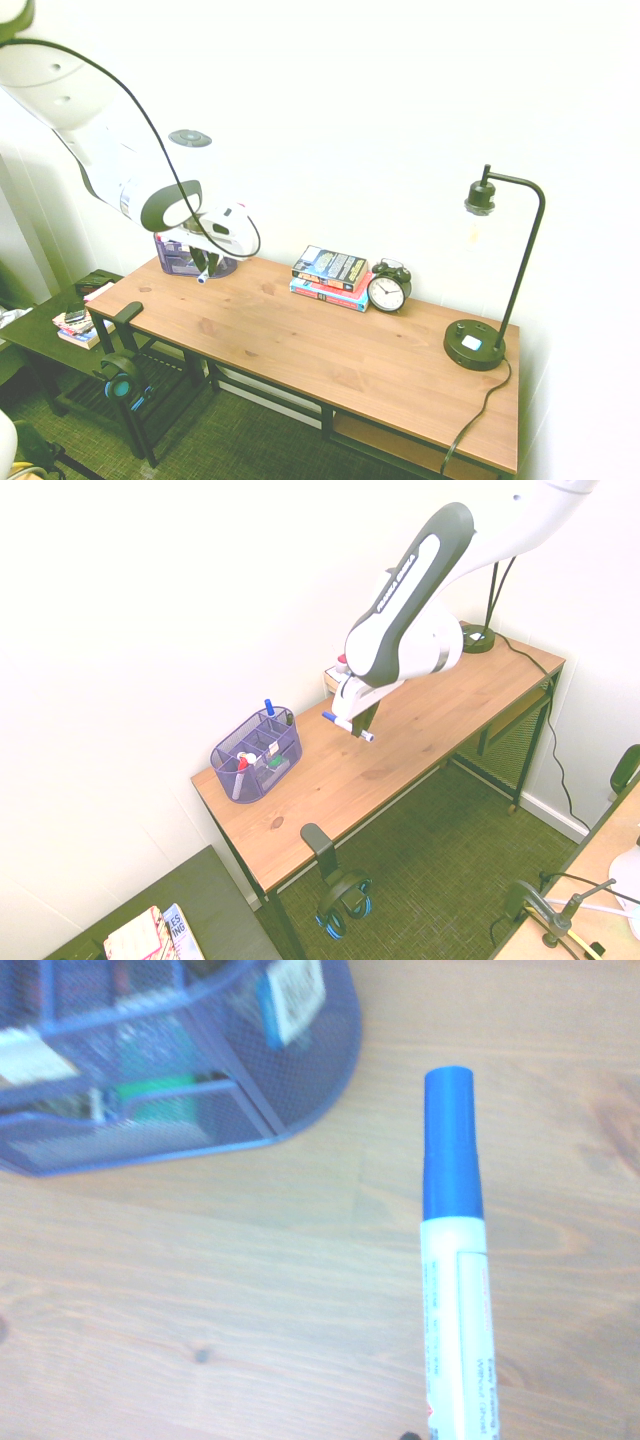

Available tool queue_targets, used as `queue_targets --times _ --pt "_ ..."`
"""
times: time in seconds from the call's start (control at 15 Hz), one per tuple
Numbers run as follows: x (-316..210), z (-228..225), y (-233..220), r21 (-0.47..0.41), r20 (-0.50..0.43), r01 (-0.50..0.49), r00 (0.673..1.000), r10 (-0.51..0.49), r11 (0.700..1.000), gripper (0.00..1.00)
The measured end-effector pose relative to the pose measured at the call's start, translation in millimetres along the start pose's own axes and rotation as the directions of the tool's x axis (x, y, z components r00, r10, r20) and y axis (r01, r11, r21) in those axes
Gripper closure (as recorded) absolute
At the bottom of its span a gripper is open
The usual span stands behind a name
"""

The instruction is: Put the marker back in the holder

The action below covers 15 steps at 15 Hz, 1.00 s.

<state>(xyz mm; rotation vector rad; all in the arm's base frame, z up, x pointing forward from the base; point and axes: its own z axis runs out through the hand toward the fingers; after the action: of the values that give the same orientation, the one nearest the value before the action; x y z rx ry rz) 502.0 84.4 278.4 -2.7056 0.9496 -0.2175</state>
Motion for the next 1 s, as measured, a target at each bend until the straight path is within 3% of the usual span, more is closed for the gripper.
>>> queue_targets --times 0.2,0.33,0.6,0.8,1.0 --pt "-16.2 -36.1 -24.6 0.0 0.045 -0.047 0.998 0.047 0.999 1.0" --pt "-37.9 -57.3 -65.0 0.041 0.089 -0.049 0.995 0.045 0.998 1.0" --pt "-71.3 -41.5 -123.6 0.012 0.129 -0.168 0.978 0.165 0.986 1.0" --pt "-86.2 -31.4 -171.5 -0.016 0.171 -0.313 0.935 0.311 0.95 1.0" --pt "-96.6 -50.1 -225.6 -0.059 0.22 -0.473 0.853 0.474 0.879 1.0"
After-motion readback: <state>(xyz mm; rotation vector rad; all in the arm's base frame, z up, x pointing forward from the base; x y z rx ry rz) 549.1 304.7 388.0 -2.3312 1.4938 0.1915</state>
